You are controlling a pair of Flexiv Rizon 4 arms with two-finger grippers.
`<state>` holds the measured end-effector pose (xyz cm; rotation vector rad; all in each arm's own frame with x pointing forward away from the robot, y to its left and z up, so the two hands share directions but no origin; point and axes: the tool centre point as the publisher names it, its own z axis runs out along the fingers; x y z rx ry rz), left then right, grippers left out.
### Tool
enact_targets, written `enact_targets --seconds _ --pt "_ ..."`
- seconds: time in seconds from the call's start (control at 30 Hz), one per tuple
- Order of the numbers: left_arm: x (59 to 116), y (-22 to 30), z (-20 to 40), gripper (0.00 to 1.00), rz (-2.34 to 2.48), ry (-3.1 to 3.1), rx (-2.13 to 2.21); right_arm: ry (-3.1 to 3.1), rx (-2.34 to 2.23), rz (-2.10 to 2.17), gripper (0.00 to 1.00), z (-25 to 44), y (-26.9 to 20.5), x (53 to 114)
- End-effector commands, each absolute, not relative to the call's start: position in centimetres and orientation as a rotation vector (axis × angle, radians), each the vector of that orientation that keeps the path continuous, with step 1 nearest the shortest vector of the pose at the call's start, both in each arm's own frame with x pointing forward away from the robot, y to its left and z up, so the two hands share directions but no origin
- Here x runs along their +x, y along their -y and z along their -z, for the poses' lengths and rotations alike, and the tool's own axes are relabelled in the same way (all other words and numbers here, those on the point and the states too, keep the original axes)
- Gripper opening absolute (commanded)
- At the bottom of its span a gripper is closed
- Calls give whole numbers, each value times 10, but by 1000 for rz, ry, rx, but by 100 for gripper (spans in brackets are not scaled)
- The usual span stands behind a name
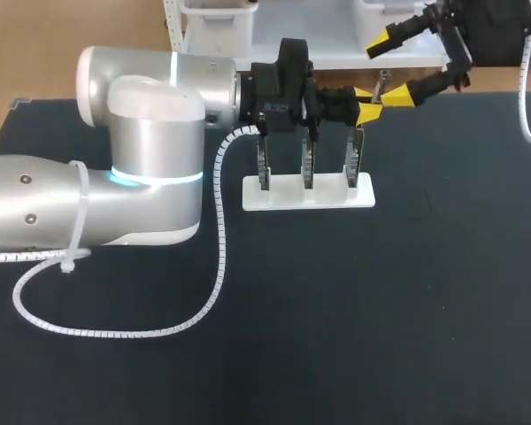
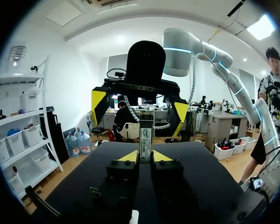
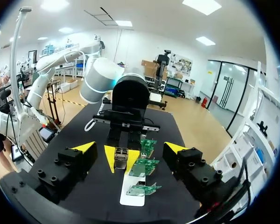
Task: Pick up the optical module with the left hand, and insert it into the network port with the right hand.
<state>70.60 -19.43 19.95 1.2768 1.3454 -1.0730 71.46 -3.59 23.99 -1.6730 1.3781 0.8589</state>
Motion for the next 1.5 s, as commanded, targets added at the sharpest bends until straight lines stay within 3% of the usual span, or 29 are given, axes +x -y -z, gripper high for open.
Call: enact_targets --seconds 0.03,0.1,0.17,0.23,0.8,0.83,0.87,0.9,1.5 --pt "707 194 -200 0 1072 -1350 1280 -1377 -1672 -858 33 -240 36 714" --pt "707 194 -200 0 1072 -1350 1280 -1377 -1672 -858 25 -240 36 714" --pt "707 194 -200 0 1072 -1350 1280 -1377 -1672 -858 26 -240 36 714" --pt "707 194 -200 0 1072 -1350 1280 -1377 -1672 -858 1 -240 36 714" --pt "707 194 -200 0 1072 -1350 1280 -1377 -1672 -858 0 -240 36 714" --pt "707 194 -200 9 1072 -1350 1280 -1377 -1672 -858 0 -240 36 714" --pt "707 194 -200 65 1072 -1350 1280 -1377 -1672 -858 0 -240 36 714" --pt "707 194 -200 100 1072 -1350 1280 -1377 -1672 -858 0 -240 36 714" --pt "707 194 -200 100 1072 -1350 1280 -1377 -1672 -858 0 -240 36 714"
